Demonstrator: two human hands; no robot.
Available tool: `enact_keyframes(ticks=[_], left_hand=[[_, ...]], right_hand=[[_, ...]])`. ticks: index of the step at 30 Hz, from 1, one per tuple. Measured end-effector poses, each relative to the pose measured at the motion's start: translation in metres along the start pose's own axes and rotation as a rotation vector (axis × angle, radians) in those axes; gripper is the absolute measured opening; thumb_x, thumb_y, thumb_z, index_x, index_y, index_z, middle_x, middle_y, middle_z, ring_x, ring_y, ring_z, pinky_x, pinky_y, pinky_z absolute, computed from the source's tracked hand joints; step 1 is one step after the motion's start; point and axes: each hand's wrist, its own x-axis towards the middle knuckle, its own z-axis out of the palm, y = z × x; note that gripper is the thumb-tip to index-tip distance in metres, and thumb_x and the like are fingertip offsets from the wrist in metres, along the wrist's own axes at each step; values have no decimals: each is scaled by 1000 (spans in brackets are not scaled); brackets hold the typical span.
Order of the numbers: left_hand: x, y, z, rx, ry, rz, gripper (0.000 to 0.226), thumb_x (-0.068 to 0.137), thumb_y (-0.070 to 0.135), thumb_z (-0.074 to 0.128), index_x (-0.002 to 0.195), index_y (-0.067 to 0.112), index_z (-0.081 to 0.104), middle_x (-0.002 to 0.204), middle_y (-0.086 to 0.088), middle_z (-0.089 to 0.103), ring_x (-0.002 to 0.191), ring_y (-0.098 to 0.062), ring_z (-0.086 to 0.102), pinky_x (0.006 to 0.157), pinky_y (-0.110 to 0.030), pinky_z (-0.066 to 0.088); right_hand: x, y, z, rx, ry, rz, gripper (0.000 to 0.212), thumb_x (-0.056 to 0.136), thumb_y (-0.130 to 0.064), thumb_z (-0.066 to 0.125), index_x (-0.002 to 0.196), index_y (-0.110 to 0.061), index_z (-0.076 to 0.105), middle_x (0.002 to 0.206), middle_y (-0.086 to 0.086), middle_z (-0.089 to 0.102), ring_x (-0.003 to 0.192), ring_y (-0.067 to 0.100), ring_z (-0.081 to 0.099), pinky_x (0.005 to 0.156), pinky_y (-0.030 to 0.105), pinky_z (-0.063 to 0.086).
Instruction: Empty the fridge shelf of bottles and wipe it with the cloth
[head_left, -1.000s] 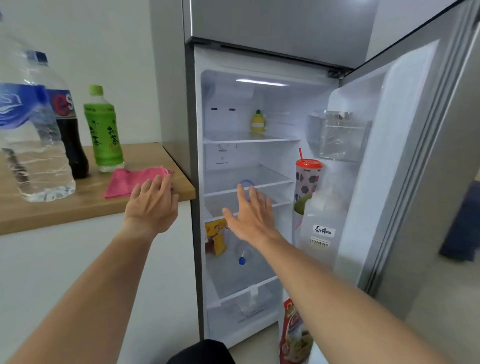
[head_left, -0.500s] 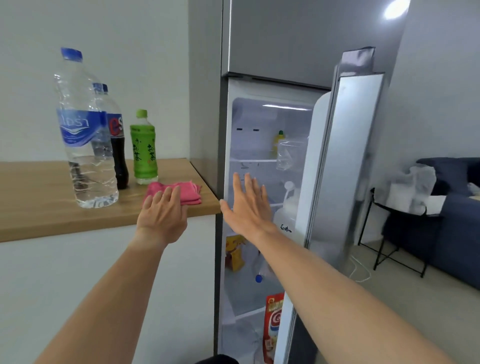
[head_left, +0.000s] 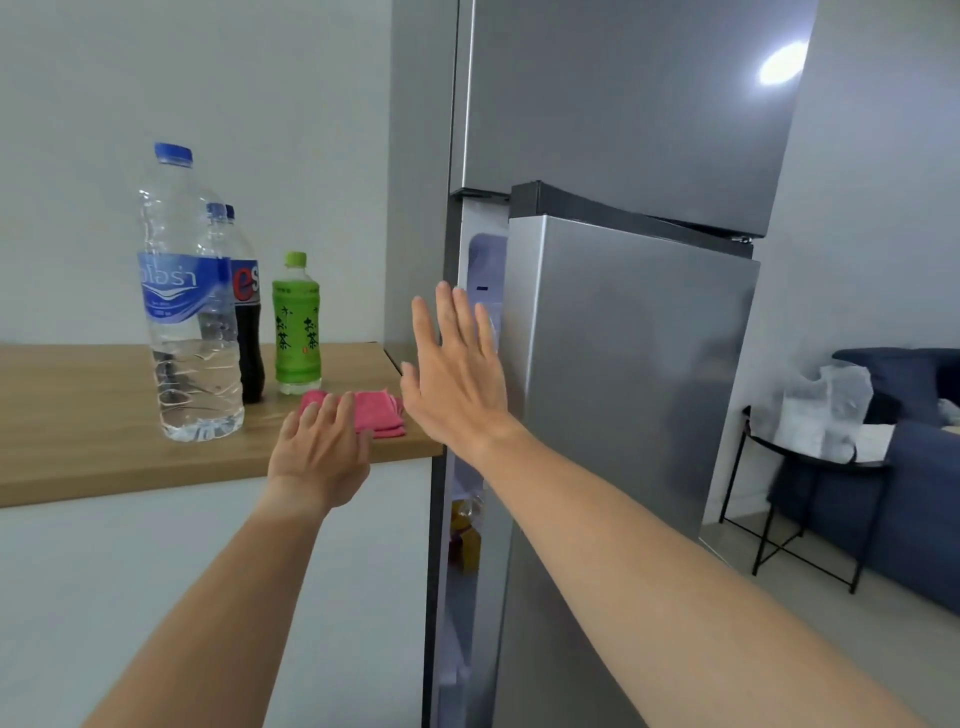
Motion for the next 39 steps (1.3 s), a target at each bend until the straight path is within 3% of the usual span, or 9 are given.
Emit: enact_keyframes(ticks=[3, 5, 9, 11, 16, 21, 27, 35, 39], left_hand=[[0, 1, 4, 13, 22, 18, 60, 103, 39, 32, 154, 8, 24, 159, -11, 32, 147, -28, 31, 120, -43, 23], [1, -1, 8, 21, 20, 21, 61, 103, 40, 32, 155, 9, 23, 160, -12, 31, 148, -29, 30, 121, -43, 22], [4, -7, 18, 30, 4, 8, 63, 103, 41, 28, 157, 10, 19, 162, -12, 27, 150, -28, 25, 122, -43, 19], [5, -11, 23, 24, -3, -4, 63, 103, 42, 28, 157, 12, 18, 164, -12, 24, 152, -27, 23, 124, -42, 16], [11, -19, 31, 6, 27, 4, 61, 103, 42, 29, 157, 12, 22, 165, -11, 22, 152, -26, 21, 125, -41, 15], [17, -16, 40, 32, 22, -13, 58, 103, 41, 25, 156, 18, 25, 164, -10, 23, 151, -27, 24, 123, -42, 17], [18, -9, 43, 47, 75, -42, 63, 89, 43, 15, 140, 32, 49, 138, 6, 54, 127, -23, 47, 111, -44, 28], [17, -8, 44, 43, 29, -70, 47, 99, 41, 25, 139, 32, 47, 139, 7, 51, 130, -21, 44, 108, -50, 27], [19, -8, 43, 37, 33, -78, 47, 101, 42, 24, 143, 32, 43, 143, 7, 48, 134, -22, 41, 110, -52, 25]], right_hand=[[8, 10, -6, -282, 125, -17, 91, 82, -4, 54, 161, -8, 9, 167, 27, -4, 155, 42, -7, 119, 58, -15], [11, 21, -7, -384, 178, 49, 101, 77, 1, 59, 161, -7, 3, 166, 30, -4, 154, 46, -3, 118, 63, -10], [20, 35, 6, -115, 82, 338, 109, 88, -26, 72, 160, -4, -7, 166, 30, -8, 153, 51, -4, 120, 66, 3], [26, 37, 18, 65, 11, 439, 106, 94, -40, 66, 160, -6, -10, 166, 27, -9, 152, 51, -3, 119, 68, 11], [33, 37, 44, 151, 50, 458, 97, 98, -41, 57, 160, -10, -11, 167, 25, -8, 151, 52, 5, 113, 62, 33], [40, 37, 55, 143, 57, 449, 96, 98, -40, 57, 160, -11, -11, 167, 25, -9, 151, 52, 5, 113, 62, 33], [47, 37, 63, 128, 46, 443, 96, 98, -38, 59, 161, -11, -9, 167, 25, -8, 150, 53, 5, 113, 62, 32], [49, 32, 65, 111, 27, 446, 94, 99, -39, 58, 161, -11, -7, 167, 25, -6, 150, 54, 6, 114, 62, 32], [41, 37, 49, 273, 45, 423, 85, 99, -32, 57, 161, -13, 2, 167, 22, 3, 151, 46, 12, 117, 58, 27]])
